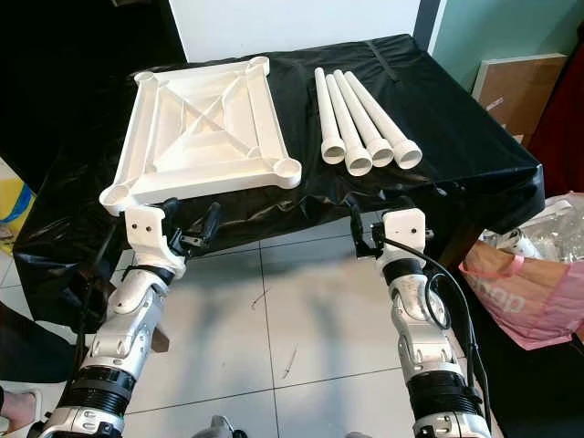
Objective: Building children table
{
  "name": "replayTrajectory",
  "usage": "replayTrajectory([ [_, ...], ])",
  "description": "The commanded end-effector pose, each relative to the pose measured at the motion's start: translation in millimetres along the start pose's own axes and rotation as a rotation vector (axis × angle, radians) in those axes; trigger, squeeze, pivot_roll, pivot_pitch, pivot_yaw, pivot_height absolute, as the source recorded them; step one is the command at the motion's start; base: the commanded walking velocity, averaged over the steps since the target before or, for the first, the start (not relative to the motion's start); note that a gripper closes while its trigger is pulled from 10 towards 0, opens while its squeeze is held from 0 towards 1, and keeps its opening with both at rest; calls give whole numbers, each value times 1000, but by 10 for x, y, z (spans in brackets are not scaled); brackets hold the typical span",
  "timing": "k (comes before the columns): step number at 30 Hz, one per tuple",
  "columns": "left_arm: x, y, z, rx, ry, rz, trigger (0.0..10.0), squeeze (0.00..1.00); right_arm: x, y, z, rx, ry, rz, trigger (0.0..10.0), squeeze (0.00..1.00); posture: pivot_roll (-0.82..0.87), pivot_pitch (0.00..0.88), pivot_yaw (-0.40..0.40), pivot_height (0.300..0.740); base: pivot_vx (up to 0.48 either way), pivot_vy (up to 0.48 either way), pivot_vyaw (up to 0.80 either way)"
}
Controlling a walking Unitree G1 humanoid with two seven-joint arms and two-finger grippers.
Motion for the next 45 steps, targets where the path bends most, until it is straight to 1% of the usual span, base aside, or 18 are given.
replayTrajectory([
  [1,-20,30,-25,16,-6,-54,10000,0,6,24,-27,8,8,3,10000,0,-52,42,43,740,0,0,0],
  [11,-28,40,-44,25,16,-55,10000,0,-5,38,-28,11,12,3,10000,0,-55,46,40,740,0,0,0],
  [45,-24,50,-50,40,25,-64,10000,0,13,76,-42,18,11,3,10000,0,-53,43,46,740,0,0,0],
])
Point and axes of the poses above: a point about 5 cm out from each wrist's last joint towards the gripper, its own y axis pointing back from the gripper into the wrist, its own z axis along the axis of the wrist's last joint, x = y × z, the point moved 1 cm from there along -y, pointing out of the wrist towards the gripper, and after that the axes turned 1 degree about y, right-handed, at the moved point
